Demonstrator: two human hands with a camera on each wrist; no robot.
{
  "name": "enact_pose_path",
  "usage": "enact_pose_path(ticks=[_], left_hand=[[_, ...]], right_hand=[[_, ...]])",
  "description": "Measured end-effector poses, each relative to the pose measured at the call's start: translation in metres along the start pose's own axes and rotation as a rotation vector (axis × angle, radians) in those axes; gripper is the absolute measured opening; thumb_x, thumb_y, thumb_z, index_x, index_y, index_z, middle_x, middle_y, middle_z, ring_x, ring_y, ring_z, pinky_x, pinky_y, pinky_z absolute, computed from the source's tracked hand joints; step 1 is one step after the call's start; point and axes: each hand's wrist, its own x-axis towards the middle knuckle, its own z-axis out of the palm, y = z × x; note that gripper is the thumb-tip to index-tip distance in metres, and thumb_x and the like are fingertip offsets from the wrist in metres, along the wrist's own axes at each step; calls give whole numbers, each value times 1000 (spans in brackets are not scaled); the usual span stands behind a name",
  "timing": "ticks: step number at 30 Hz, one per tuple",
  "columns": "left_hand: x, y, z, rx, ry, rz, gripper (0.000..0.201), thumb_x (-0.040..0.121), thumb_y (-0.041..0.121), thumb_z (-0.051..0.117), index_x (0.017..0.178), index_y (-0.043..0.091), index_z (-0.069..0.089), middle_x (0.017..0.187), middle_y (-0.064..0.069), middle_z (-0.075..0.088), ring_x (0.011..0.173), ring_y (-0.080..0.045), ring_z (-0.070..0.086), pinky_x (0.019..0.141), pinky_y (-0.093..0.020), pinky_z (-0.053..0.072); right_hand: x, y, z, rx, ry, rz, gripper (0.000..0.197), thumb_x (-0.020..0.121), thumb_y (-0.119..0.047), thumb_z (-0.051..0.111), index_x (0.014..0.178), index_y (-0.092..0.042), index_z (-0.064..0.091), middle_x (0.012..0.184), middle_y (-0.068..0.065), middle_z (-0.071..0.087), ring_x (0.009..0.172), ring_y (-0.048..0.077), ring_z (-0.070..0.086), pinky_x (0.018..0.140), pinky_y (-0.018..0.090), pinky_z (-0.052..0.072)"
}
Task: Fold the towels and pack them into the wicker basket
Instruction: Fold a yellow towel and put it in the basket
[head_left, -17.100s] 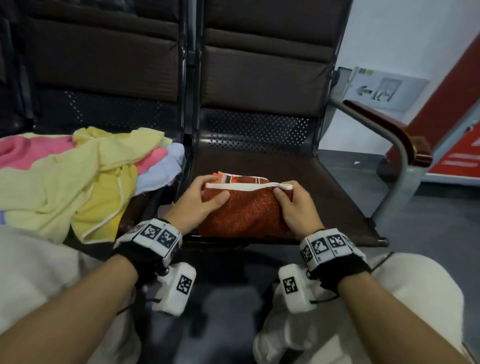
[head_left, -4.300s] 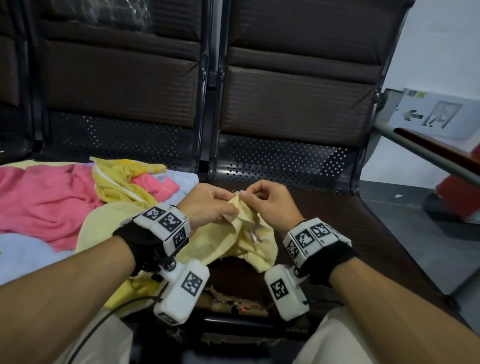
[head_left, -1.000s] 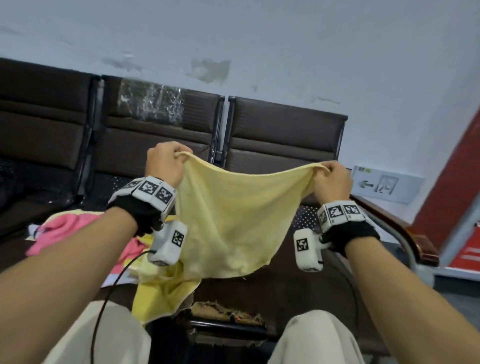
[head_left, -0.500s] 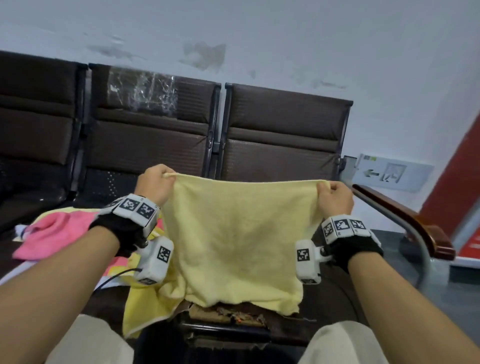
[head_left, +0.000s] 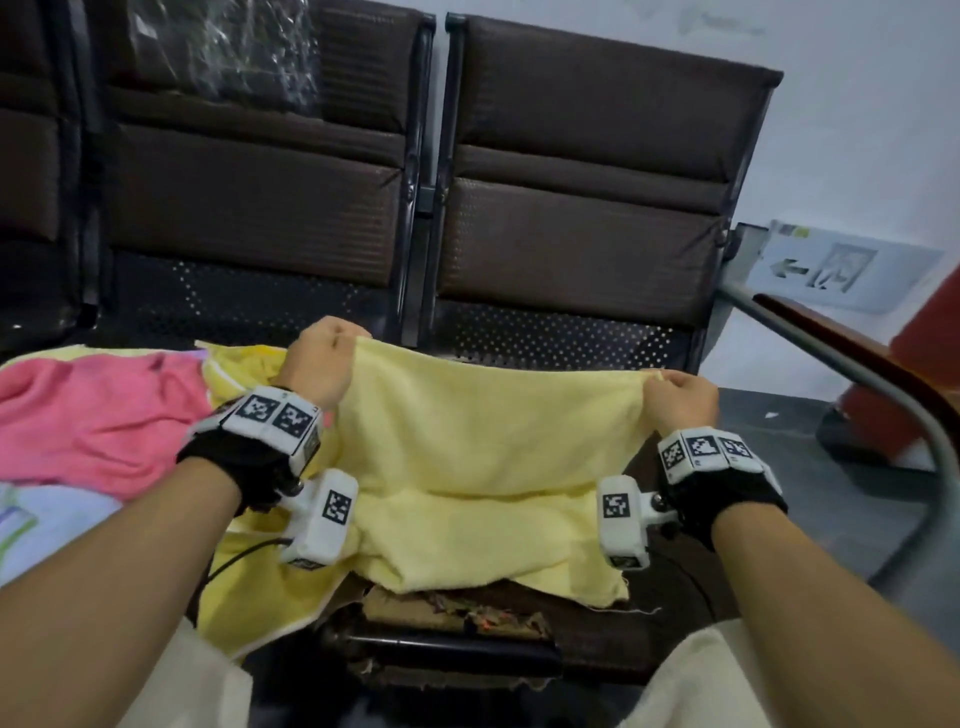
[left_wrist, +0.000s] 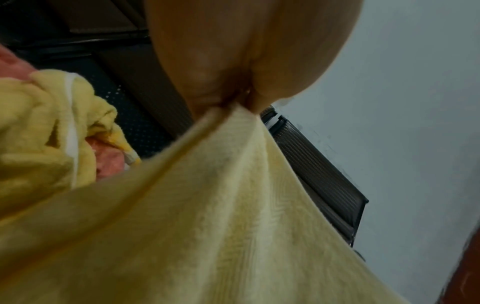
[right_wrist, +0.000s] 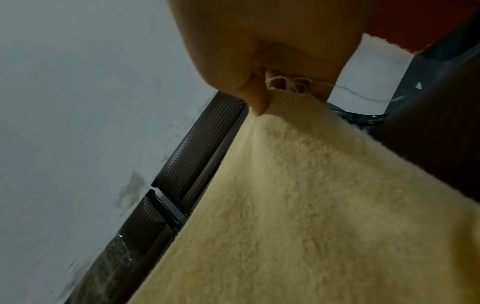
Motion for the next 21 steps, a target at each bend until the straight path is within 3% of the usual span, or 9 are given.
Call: enact_pose_path(ticks=[2, 6, 9, 11, 13, 14, 17, 19, 21], left_hand=[[5, -5, 1, 35, 35, 32, 23, 94, 15, 42, 95, 14, 65, 95, -5, 62, 91, -31, 60, 76, -44, 53], [12, -10, 2, -49, 101, -47, 19, 94, 20, 49, 103, 10, 63, 103, -10, 63, 88, -29, 59, 76, -41, 52], [9, 0, 11, -190, 80, -131, 20, 92, 24, 50, 104, 13, 62, 80, -2, 58, 62, -19, 50, 52, -29, 41], [0, 13, 19, -320, 21, -140, 13, 91, 21, 55, 97, 16, 64, 72, 3, 55, 58, -13, 47, 48, -24, 36], [-12, 25, 27, -454, -62, -101, 6, 89, 17, 60, 89, 17, 66, 72, 1, 58, 61, -12, 51, 53, -25, 42], [-16, 30, 30, -493, -104, -73, 5, 88, 16, 63, 88, 16, 67, 72, -1, 59, 62, -13, 53, 56, -25, 44], [-25, 34, 37, -507, -161, -36, 9, 85, 17, 68, 91, 10, 71, 77, -9, 63, 71, -21, 55, 67, -36, 47], [-27, 32, 40, -480, -159, -37, 11, 84, 15, 69, 92, 8, 71, 80, -13, 63, 77, -24, 56, 76, -40, 49], [-28, 31, 40, -461, -180, -43, 12, 87, 14, 66, 95, 7, 70, 81, -12, 63, 79, -23, 56, 79, -40, 49]], right_hand=[[3, 2, 8, 2, 1, 20, 28, 84, -8, 52, 103, -9, 73, 109, 14, 68, 94, 29, 58, 90, 31, 45], [3, 1, 17, -37, -5, 36, 26, 84, -10, 52, 101, -10, 72, 112, 16, 65, 108, 38, 55, 94, 35, 41], [-2, -4, 23, 47, -65, 20, 22, 85, -10, 54, 97, -15, 71, 97, 9, 65, 99, 33, 59, 90, 36, 46], [-13, -13, 28, 218, -192, -14, 21, 84, -8, 56, 97, -14, 71, 76, 2, 60, 70, 22, 58, 67, 32, 50], [-31, -27, 33, 387, -365, -49, 19, 84, -5, 57, 88, -15, 73, 60, 1, 53, 46, 12, 45, 43, 22, 38], [-40, -34, 35, 453, -450, -63, 19, 84, -5, 58, 83, -14, 74, 57, 2, 52, 43, 10, 42, 39, 20, 33], [-63, -43, 42, 557, -673, -31, 18, 86, -5, 58, 81, -10, 74, 64, 8, 58, 50, 14, 51, 43, 22, 43], [-71, -42, 46, 628, -830, 31, 18, 87, 0, 54, 89, -3, 72, 75, 15, 66, 63, 19, 63, 56, 26, 55], [-72, -40, 49, 612, -930, -7, 20, 88, 7, 51, 96, 1, 68, 83, 18, 69, 75, 24, 69, 68, 28, 58]])
